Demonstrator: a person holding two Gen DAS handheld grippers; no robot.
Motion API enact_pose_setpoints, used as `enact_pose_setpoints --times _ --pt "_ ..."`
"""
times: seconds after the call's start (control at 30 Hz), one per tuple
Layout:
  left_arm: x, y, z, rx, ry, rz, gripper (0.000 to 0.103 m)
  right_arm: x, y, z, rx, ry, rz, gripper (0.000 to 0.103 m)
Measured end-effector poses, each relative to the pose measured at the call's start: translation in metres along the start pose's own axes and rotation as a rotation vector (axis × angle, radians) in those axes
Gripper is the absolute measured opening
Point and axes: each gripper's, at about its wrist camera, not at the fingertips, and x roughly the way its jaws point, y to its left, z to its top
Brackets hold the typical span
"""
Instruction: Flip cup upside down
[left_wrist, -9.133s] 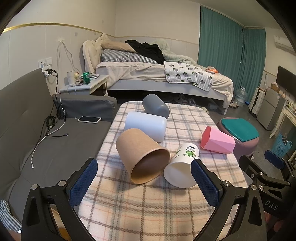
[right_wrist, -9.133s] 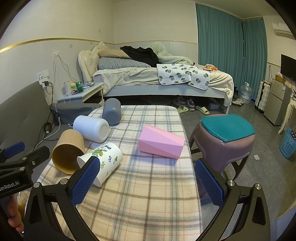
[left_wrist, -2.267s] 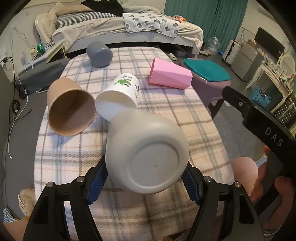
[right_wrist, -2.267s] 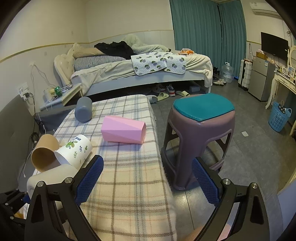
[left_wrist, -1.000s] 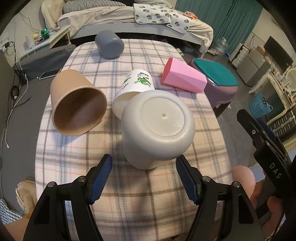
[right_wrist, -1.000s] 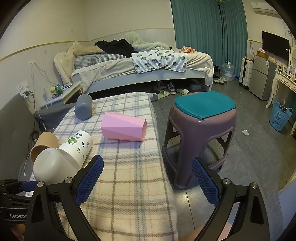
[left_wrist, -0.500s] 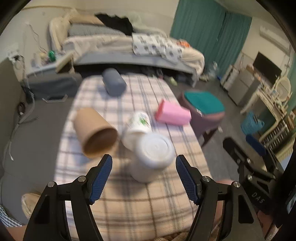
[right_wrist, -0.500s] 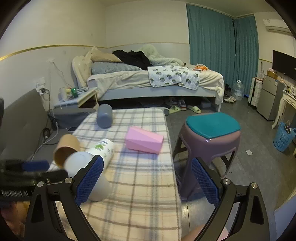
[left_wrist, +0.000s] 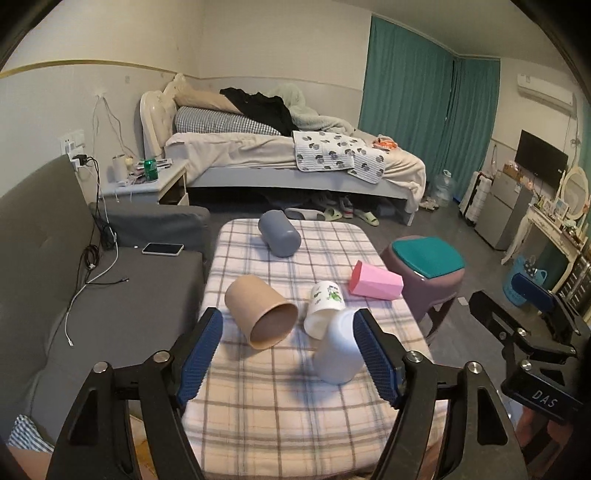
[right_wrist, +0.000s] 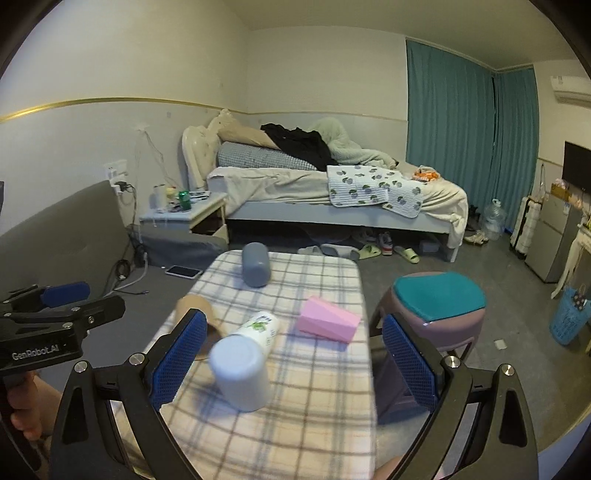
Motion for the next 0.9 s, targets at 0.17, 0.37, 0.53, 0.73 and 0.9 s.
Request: enact_pose_setpoints --times 0.17,0.37,0.53,0.73,0.9 --pt "0.000 -0.005 -0.024 0.046 -0.013 0.039 0.088 -0.004 0.006 -0.021 0.006 -0.004 -0.011 0.100" --pt "0.008 -0.023 -0.049 0.107 -0.033 0.071 0.095 0.000 -0.004 -0.051 0.063 0.032 -0.071 0.103" --pt "0.013 -0.024 -0.054 0.108 -0.032 0.085 0.096 0.007 -0.014 -0.066 0.101 0.078 -0.077 0.103" --pt "0.017 -0.015 -0.051 0.056 -0.016 0.087 0.096 0.005 -0.012 -0.064 0.074 0.056 -0.068 0.103" --pt "0.017 -0.013 -0.051 0.043 -0.009 0.078 0.096 0.006 -0.010 -0.064 0.068 0.062 -0.065 0.103"
